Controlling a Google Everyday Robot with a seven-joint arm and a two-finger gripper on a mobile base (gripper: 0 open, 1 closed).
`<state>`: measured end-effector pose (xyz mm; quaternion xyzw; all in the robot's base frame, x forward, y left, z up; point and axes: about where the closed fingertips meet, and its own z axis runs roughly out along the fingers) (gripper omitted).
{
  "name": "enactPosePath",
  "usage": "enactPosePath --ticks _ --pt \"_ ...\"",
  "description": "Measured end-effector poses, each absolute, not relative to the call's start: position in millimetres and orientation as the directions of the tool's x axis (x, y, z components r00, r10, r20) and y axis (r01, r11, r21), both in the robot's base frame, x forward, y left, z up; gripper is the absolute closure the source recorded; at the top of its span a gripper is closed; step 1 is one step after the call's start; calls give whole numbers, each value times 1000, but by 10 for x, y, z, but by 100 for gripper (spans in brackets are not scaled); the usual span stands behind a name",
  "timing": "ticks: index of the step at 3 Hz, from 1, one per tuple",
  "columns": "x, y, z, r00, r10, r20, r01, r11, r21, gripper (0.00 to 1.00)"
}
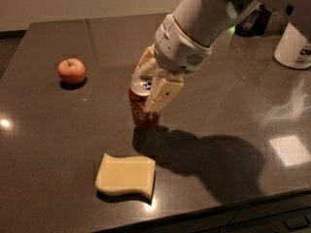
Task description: Move coke can near sponge
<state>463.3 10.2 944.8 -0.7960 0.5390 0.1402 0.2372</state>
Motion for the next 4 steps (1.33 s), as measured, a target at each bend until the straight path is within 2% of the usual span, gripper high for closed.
enactPosePath --ticks 1,2,4 --pt "4478 137 9354 440 -763 -474 -897 -392 -203 100" --pt "4410 158 9266 463 -745 -480 -883 -436 -174 84" --pt "4398 138 9181 464 -724 -510 -875 -466 -133 38"
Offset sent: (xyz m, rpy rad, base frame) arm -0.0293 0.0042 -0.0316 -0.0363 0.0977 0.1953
